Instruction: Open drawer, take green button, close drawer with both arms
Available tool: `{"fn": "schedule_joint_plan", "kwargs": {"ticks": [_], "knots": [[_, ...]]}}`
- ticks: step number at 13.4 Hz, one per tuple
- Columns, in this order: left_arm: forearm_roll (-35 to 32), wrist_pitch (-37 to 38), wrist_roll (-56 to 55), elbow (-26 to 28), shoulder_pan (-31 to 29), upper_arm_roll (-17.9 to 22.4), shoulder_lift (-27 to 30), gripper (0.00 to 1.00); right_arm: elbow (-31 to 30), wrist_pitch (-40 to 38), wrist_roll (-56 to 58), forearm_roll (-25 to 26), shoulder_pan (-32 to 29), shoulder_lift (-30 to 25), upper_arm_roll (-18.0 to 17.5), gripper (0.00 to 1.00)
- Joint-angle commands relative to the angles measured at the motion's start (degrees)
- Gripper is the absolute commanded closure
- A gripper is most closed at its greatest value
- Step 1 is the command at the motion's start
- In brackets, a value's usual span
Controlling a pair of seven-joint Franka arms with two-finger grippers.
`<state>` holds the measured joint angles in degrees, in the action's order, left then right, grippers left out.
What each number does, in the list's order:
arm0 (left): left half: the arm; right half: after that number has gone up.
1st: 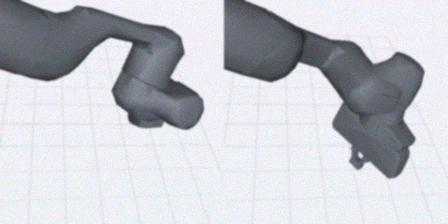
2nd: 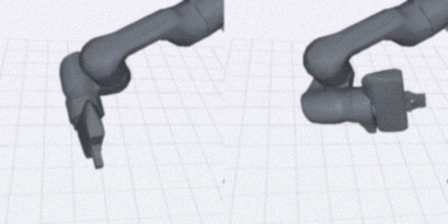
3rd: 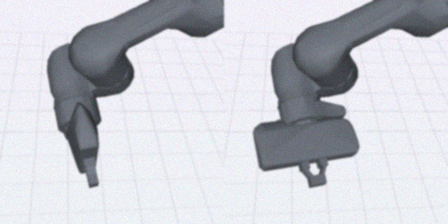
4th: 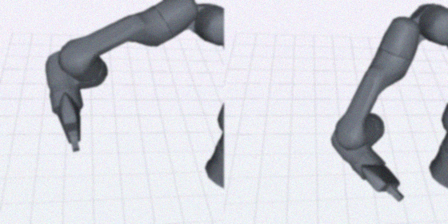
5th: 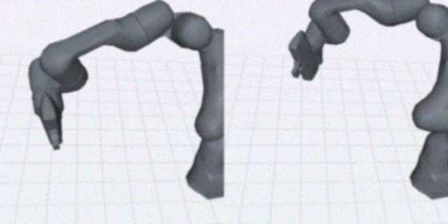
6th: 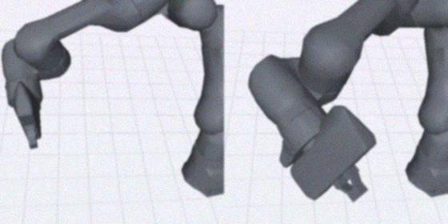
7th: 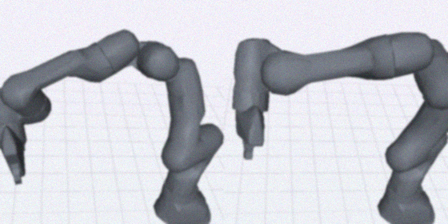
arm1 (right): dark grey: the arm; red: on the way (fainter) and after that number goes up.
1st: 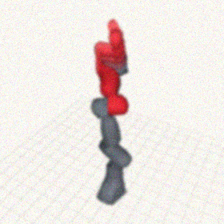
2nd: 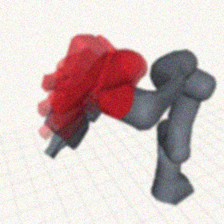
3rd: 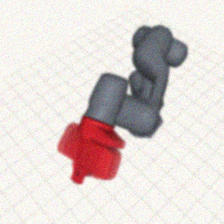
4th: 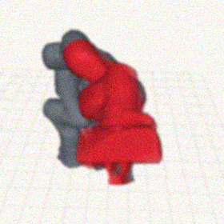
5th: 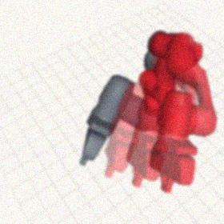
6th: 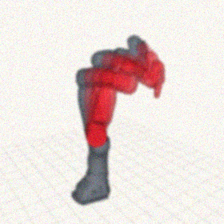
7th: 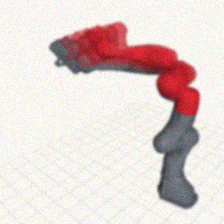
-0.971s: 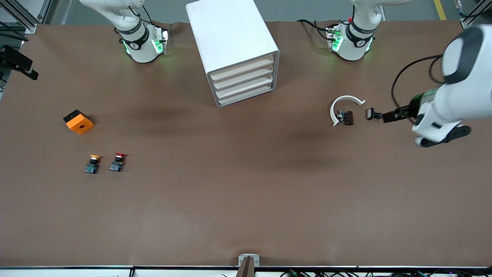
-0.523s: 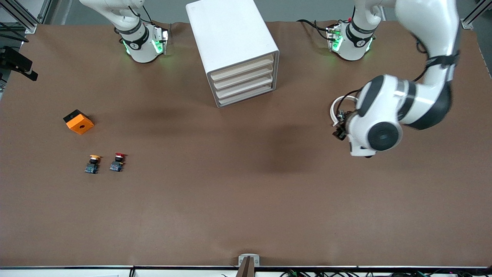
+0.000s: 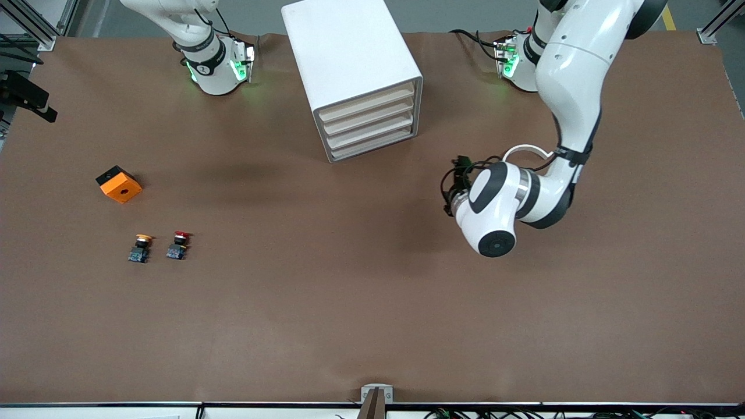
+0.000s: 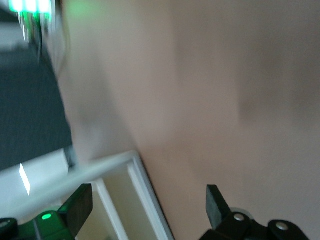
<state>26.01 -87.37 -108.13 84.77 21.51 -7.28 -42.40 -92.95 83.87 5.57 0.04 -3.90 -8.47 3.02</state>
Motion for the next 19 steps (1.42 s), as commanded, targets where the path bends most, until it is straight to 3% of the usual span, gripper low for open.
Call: {"fn": "schedule_joint_plan", "kwargs": {"ticks": [1, 4, 6, 8, 10, 14, 18, 19], "knots": [[8.2, -0.1, -10.6, -1.5, 2.6, 0.4, -1.5, 0.0, 0.2, -0.1, 0.5, 0.1, -1.5, 0.1, -0.6, 0.0], [12.8, 0.5, -18.0, -1.2, 5.8, 0.3, -4.3, 0.03, 0.2, -0.1, 0.7, 0.1, -1.5, 1.6, -0.5, 0.0], [16.8, 0.5, -19.8, -1.2, 7.1, 0.3, -6.5, 0.26, 0.5, 0.5, 0.8, 0.5, -1.2, 3.7, -0.5, 0.0], [19.5, 0.5, -21.4, -1.1, 7.8, 0.3, -8.0, 0.34, 1.8, 0.5, 0.8, 0.3, -1.6, 7.9, -0.5, 0.0], [20.5, 0.6, -22.4, -1.1, 10.5, 0.3, -8.9, 0.36, 2.6, 0.7, 0.9, 0.7, -1.9, 12.0, -0.4, 0.0], [22.5, 3.3, -23.5, -1.1, 11.7, 0.2, -9.8, 0.39, 2.9, 3.3, 1.0, 1.3, -2.3, 13.7, -0.3, 0.0], [23.9, 3.4, -23.7, -1.2, 13.6, 0.2, -10.9, 0.6, 3.0, 3.1, -2.6, 0.8, -2.1, 13.7, -0.4, 0.0], [24.8, 3.2, -23.4, -1.2, 13.8, 0.2, -11.2, 0.71, 3.3, 3.0, -5.3, 0.4, -1.9, 13.7, -0.4, 0.0]]}}
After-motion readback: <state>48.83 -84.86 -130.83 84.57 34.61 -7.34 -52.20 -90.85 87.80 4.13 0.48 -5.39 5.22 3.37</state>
